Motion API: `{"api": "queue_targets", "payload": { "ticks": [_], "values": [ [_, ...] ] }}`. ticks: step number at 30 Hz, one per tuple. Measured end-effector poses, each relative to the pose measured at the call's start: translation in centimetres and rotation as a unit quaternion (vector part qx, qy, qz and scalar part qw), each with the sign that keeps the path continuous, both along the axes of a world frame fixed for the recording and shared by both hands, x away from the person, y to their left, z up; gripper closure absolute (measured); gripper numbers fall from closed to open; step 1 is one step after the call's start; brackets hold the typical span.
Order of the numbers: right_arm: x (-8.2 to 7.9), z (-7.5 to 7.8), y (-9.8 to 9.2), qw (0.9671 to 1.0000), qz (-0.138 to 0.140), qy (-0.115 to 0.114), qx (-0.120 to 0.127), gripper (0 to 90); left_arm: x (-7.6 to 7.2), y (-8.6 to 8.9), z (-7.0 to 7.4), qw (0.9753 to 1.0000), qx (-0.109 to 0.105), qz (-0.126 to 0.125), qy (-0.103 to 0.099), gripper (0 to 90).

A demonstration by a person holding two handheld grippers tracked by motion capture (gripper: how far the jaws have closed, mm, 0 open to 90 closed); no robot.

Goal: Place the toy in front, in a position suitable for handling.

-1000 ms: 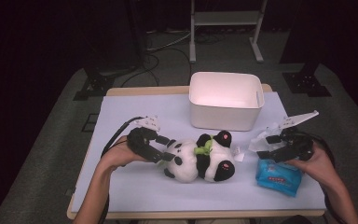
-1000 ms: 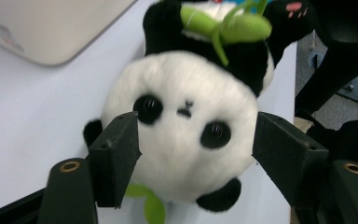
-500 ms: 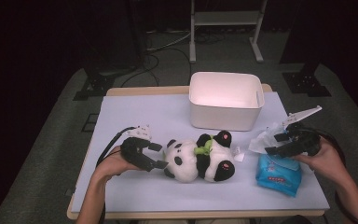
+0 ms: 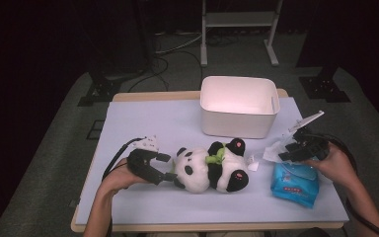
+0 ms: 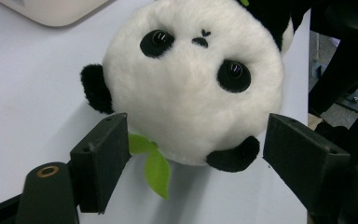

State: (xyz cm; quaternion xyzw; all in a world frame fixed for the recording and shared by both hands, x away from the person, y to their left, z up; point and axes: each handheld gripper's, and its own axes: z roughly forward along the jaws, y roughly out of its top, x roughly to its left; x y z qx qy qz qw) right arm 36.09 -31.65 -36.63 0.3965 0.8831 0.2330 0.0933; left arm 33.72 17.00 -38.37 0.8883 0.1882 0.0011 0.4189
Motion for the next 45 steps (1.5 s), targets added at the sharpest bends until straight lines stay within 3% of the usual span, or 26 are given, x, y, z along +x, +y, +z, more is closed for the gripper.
{"api": "queue_targets", "payload": {
  "ticks": [6, 12, 15, 24, 33, 45],
  "values": [
    [0.0, -0.1, 0.2, 0.9998, 0.002, 0.002, -0.017, 69.3, 0.0, -0.6, -0.5, 1.0, 0.005, -0.004, 0.003, 20.1],
    [-0.1, 0.0, -0.2, 0.9999, 0.003, 0.014, 0.004, 85.1, 0.0, -0.8, -0.7, 0.9999, 0.007, -0.004, 0.006, 19.7],
    [-0.2, 0.2, -0.6, 0.9996, 0.005, 0.023, 0.015, 86.7, 0.0, -1.0, -0.9, 0.9999, 0.013, -0.008, 0.006, 19.7],
    [-0.5, 1.7, -1.5, 0.9983, 0.007, 0.022, 0.054, 87.8, 0.1, -1.0, -0.9, 0.9999, 0.013, -0.005, 0.002, 19.3],
    [-1.0, 4.2, -2.5, 0.9942, 0.007, 0.006, 0.107, 87.8, 0.2, -1.3, -1.1, 0.9999, 0.015, -0.004, 0.003, 19.0],
    [-0.7, 7.3, -1.4, 0.9922, 0.03, -0.006, 0.121, 87.8, 0.2, -1.2, -1.0, 0.9999, 0.009, -0.003, 0.004, 18.7]
  ]
}}
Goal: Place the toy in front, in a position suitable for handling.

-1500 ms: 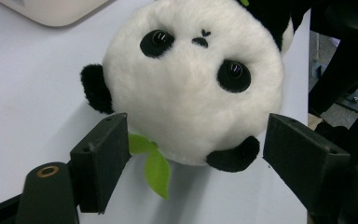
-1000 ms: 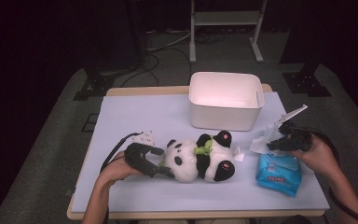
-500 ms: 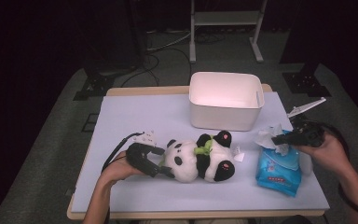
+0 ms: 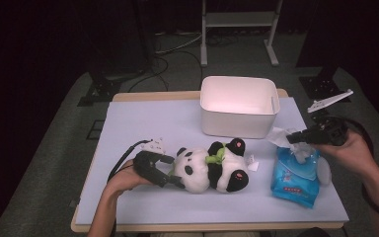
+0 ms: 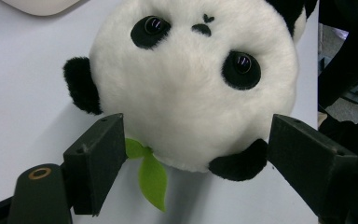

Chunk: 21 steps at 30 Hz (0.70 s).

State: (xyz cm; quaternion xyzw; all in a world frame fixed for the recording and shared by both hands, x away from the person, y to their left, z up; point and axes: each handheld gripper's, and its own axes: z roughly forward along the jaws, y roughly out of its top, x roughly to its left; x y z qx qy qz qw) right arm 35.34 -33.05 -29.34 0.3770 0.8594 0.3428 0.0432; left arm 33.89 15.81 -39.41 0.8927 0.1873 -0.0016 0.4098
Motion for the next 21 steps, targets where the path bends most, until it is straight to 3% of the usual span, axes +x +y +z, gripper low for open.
{"api": "queue_targets", "payload": {
  "ticks": [6, 13, 21],
  "values": [
    [0.0, 2.0, 1.7, 0.9995, 0.028, -0.013, 0.007, 87.7, 0.0, 0.0, 0.0, 1.0, -0.001, 0.0, 0.001, 18.6],
    [0.2, 3.1, 5.8, 0.9968, 0.079, -0.012, -0.006, 87.6, 0.0, -0.1, 0.0, 1.0, 0.003, -0.004, 0.0, 18.2],
    [0.9, 3.3, 11.3, 0.9897, 0.143, -0.006, -0.004, 87.3, 0.0, 0.1, 0.0, 1.0, 0.001, 0.001, 0.002, 17.8]
  ]
}}
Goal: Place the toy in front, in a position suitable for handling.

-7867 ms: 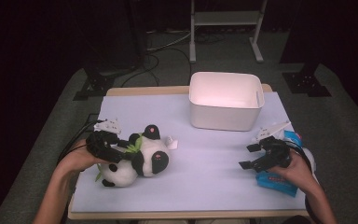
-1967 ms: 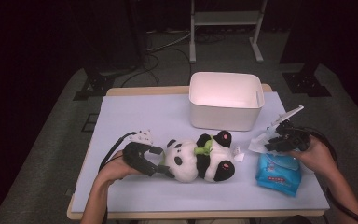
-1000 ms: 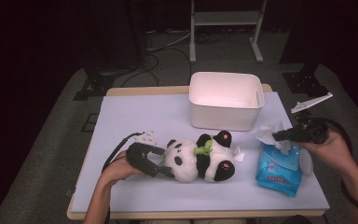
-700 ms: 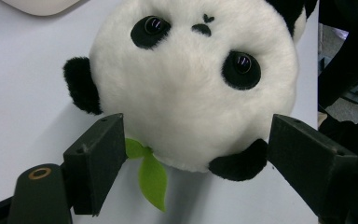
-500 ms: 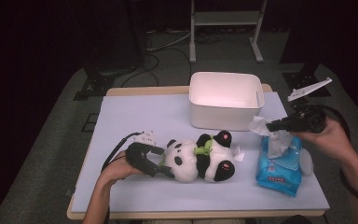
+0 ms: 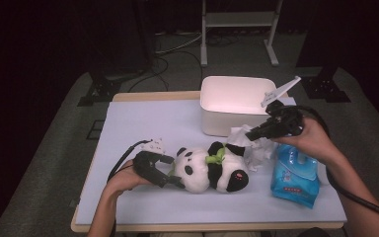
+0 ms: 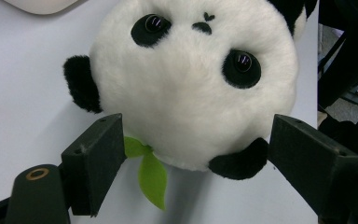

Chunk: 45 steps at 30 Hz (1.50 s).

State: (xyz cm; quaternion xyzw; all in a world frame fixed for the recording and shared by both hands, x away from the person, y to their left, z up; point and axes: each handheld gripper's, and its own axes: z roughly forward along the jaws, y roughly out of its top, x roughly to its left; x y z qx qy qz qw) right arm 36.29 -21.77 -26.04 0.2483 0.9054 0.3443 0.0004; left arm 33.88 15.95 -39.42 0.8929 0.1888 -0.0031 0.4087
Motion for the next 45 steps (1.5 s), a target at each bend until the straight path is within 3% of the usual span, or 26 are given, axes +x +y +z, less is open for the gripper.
{"api": "queue_targets", "payload": {
  "ticks": [9, 16, 23, 29, 38, 42, 45],
  "values": [
    [0.4, -0.6, 4.7, 0.9984, 0.055, 0.008, 0.002, 87.3, -0.1, -0.1, 0.1, 1.0, -0.006, -0.001, -0.002, 17.8],
    [0.1, -0.6, 7.2, 0.9959, 0.089, 0.017, 0.01, 87.3, -0.1, -0.4, 0.0, 1.0, -0.003, -0.007, -0.002, 17.8],
    [-0.2, -1.3, 9.4, 0.9929, 0.115, 0.03, 0.0, 87.2, -0.1, -0.5, -0.1, 1.0, -0.004, -0.008, 0.001, 17.8],
    [-0.1, -2.5, 9.8, 0.9913, 0.122, 0.045, -0.019, 81.3, -0.1, -0.5, 0.0, 0.9999, -0.003, -0.012, 0.0, 17.8],
    [-0.4, -2.9, 8.4, 0.9911, 0.119, 0.047, -0.039, 61.7, -0.2, -0.7, 0.1, 0.9999, -0.005, -0.014, -0.002, 17.8],
    [-0.4, -3.1, 8.1, 0.9908, 0.115, 0.053, -0.047, 58.7, -0.2, -0.6, 0.2, 0.9999, -0.01, -0.013, -0.004, 17.8],
    [-0.1, -3.2, 8.0, 0.9907, 0.116, 0.063, -0.034, 62.0, -0.2, -0.6, 0.3, 0.9999, -0.011, -0.012, -0.005, 17.8]
  ]
}}
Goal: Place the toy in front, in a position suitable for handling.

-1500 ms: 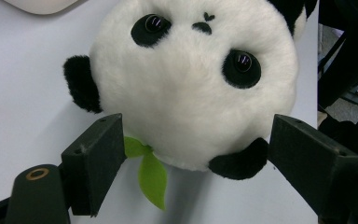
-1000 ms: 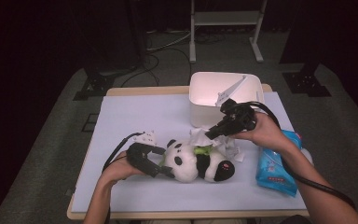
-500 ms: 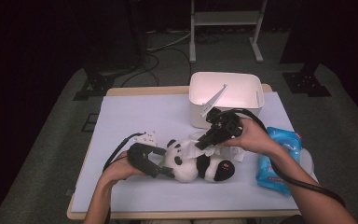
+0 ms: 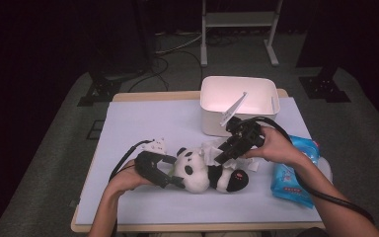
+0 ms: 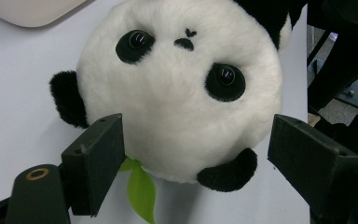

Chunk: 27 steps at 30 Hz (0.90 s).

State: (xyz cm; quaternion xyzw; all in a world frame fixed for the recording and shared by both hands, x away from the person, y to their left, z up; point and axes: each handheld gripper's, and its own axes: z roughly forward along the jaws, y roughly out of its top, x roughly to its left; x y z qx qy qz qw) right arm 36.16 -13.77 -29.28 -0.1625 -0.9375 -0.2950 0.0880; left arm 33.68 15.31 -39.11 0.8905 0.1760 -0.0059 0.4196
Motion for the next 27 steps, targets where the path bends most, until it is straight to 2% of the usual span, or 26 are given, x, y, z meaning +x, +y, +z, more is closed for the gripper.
{"api": "queue_targets", "payload": {
  "ticks": [3, 4, 6, 7, 9, 12, 13, 14, 18, 21, 23, 24, 27],
  "values": [
    [0.2, -0.2, 0.3, 0.9998, -0.012, -0.013, -0.006, 73.5, 0.0, -0.1, 0.0, 1.0, -0.003, 0.0, 0.0, 17.8],
    [0.3, -0.5, 0.4, 0.9998, -0.014, -0.011, -0.013, 76.7, 0.0, -0.1, 0.0, 1.0, -0.003, 0.0, -0.001, 17.8],
    [0.3, -1.3, 0.5, 0.9993, -0.015, -0.015, -0.032, 80.2, 0.0, -0.2, 0.0, 1.0, -0.002, -0.001, 0.0, 17.8],
    [0.3, -1.3, 0.5, 0.9993, -0.015, -0.015, -0.032, 80.2, 0.0, -0.2, 0.0, 1.0, -0.002, -0.001, 0.0, 17.8],
    [0.1, -2.7, 0.0, 0.9986, -0.02, -0.014, -0.046, 84.5, 0.1, -0.2, -0.1, 1.0, -0.002, 0.0, -0.002, 17.8],
    [-0.2, -4.0, -1.1, 0.999, -0.027, 0.005, -0.037, 87.2, 0.3, -0.6, -0.2, 1.0, 0.001, -0.003, 0.002, 17.8],
    [-0.2, -4.0, -1.1, 0.999, -0.027, 0.005, -0.037, 87.2, 0.3, -0.6, -0.2, 1.0, 0.001, -0.003, 0.002, 16.4],
    [-0.3, -4.7, -1.9, 0.9991, -0.032, 0.017, -0.022, 87.9, 0.5, -1.0, -0.1, 1.0, 0.006, -0.003, 0.004, 14.7],
    [-0.7, -5.3, -3.1, 0.9991, -0.035, 0.023, -0.003, 88.1, 1.0, -1.6, 0.1, 0.9999, 0.013, -0.007, 0.003, 11.5],
    [-1.0, -5.4, -3.5, 0.9991, -0.038, 0.02, -0.001, 88.1, 1.1, -1.9, 0.0, 0.9999, 0.009, -0.009, 0.004, 11.7],
    [-1.3, -5.4, -4.2, 0.9989, -0.042, 0.019, -0.005, 88.0, 1.0, -2.1, -0.1, 0.9998, 0.016, -0.012, 0.004, 13.4],
    [-1.4, -5.4, -4.4, 0.9988, -0.045, 0.015, -0.012, 88.0, 1.0, -2.1, -0.1, 0.9997, 0.022, -0.011, 0.005, 13.7],
    [-1.6, -5.4, -5.2, 0.9981, -0.056, 0.01, -0.024, 88.0, 0.9, -2.1, -0.3, 0.9998, 0.02, -0.009, 0.005, 14.4]
  ]
}}
